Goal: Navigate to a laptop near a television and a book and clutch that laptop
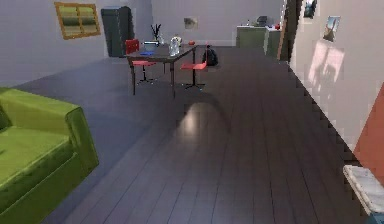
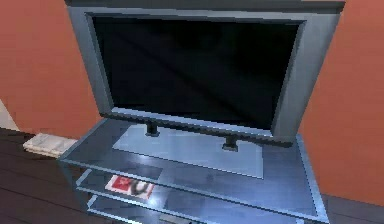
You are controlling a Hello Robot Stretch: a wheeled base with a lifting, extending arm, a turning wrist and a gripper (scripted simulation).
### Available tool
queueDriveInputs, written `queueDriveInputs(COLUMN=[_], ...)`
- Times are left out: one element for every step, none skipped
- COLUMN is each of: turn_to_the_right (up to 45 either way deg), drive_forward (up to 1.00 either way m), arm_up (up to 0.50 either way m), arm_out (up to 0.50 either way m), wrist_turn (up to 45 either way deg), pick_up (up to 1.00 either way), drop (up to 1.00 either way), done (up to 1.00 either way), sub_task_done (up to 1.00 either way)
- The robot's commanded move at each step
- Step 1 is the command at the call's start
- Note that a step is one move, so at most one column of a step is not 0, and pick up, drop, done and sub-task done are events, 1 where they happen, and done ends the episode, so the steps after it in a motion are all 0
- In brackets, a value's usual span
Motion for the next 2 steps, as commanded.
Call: queueDriveInputs(turn_to_the_right=[0.0,0.0], drive_forward=[0.00,0.00], arm_up=[0.10,0.00], arm_out=[0.00,0.00], wrist_turn=[0.0,0.0], pick_up=[0.00,0.00], drop=[0.00,0.00], done=[0.00,1.00], sub_task_done=[0.00,0.00])
